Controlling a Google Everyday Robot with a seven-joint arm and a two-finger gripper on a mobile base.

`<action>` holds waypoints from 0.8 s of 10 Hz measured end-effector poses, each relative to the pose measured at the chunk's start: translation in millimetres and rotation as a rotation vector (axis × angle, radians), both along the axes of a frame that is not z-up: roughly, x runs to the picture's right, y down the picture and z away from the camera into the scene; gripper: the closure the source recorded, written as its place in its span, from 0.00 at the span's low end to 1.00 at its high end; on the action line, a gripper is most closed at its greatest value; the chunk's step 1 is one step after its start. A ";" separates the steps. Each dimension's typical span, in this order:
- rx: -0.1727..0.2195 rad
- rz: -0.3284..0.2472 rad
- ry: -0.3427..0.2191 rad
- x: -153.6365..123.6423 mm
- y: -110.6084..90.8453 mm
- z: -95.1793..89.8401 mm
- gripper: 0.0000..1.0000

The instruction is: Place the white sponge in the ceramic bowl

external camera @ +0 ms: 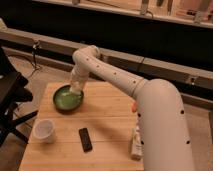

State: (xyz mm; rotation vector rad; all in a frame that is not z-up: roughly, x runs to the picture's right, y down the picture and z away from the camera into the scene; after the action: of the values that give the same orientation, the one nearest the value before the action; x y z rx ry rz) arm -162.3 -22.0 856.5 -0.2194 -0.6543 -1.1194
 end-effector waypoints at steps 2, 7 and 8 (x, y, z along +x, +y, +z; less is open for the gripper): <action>0.001 0.000 -0.001 0.1 -1.0 1.6 0.83; 0.003 -0.005 -0.006 -2.9 -2.5 4.8 0.61; 0.004 -0.006 -0.007 -3.9 -2.8 5.0 0.61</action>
State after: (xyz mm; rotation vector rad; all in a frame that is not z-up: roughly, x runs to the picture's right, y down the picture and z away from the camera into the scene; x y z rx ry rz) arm -166.2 -24.7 861.4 -0.2145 -0.6581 -1.1275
